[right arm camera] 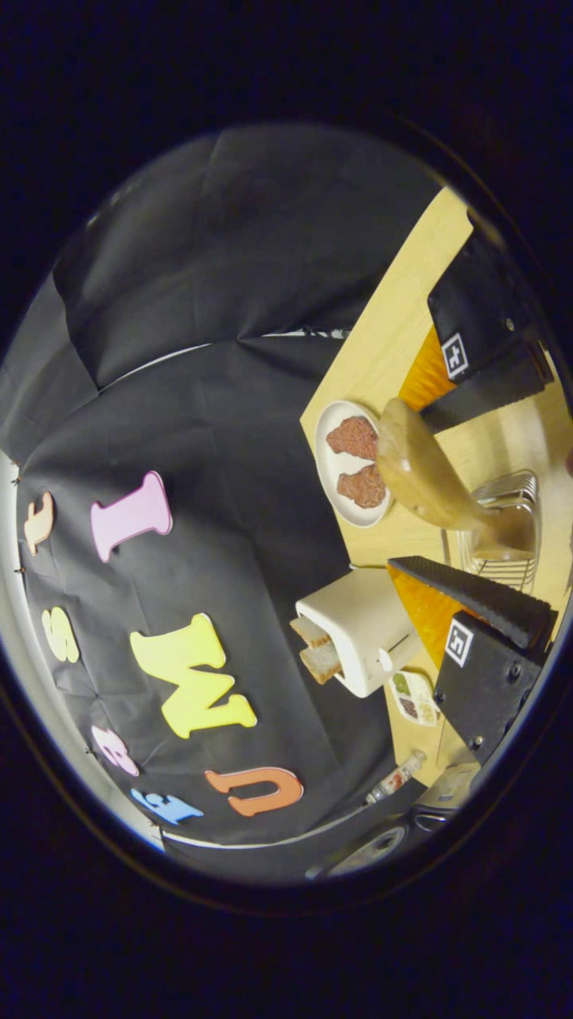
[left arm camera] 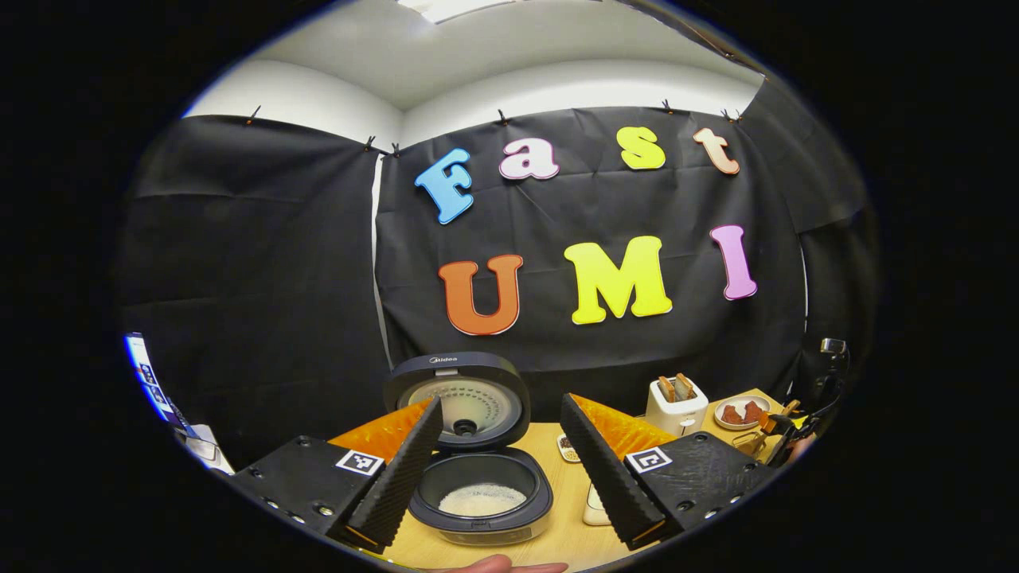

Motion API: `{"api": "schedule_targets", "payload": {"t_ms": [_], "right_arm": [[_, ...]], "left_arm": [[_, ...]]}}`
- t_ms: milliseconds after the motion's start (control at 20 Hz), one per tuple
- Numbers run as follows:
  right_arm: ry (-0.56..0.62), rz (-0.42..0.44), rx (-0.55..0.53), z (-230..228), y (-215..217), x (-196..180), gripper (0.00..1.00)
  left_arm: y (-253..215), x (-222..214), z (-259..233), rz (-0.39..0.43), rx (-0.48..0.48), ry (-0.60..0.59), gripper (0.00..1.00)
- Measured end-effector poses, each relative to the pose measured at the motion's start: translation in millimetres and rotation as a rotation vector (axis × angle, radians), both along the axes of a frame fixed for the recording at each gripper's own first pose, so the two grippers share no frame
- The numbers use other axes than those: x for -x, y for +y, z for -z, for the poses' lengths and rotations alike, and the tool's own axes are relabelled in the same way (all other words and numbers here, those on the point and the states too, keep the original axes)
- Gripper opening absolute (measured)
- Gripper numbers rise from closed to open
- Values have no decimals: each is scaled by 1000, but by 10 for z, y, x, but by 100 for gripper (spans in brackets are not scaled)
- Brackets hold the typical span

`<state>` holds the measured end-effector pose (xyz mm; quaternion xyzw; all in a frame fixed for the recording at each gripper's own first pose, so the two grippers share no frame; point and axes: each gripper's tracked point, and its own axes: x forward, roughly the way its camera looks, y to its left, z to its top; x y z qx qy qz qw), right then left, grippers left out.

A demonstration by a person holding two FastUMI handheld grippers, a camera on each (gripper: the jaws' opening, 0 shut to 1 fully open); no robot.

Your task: Close the left gripper, press the button to open the rice cooker; take a wooden spoon from the chopstick holder with the right hand, scoop a spoonful of rice and pour it into the rice cooker, then put the wooden spoon back into the chopstick holder.

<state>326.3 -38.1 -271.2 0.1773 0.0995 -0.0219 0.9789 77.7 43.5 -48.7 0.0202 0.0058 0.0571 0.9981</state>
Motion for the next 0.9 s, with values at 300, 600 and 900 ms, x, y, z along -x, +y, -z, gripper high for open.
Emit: {"api": "schedule_targets", "payload": {"t_ms": [300,600,900], "right_arm": [[-2,-12,35,-33,19,-71,40],[-15,-44,41,-70,156,-93,36],[-26,-55,86,-217,246,-56,35]], "left_arm": [[-21,-17,28,7,-9,3,95],[6,5,41,-1,-12,5,95],[95,55,54,-13,-12,5,95]]}}
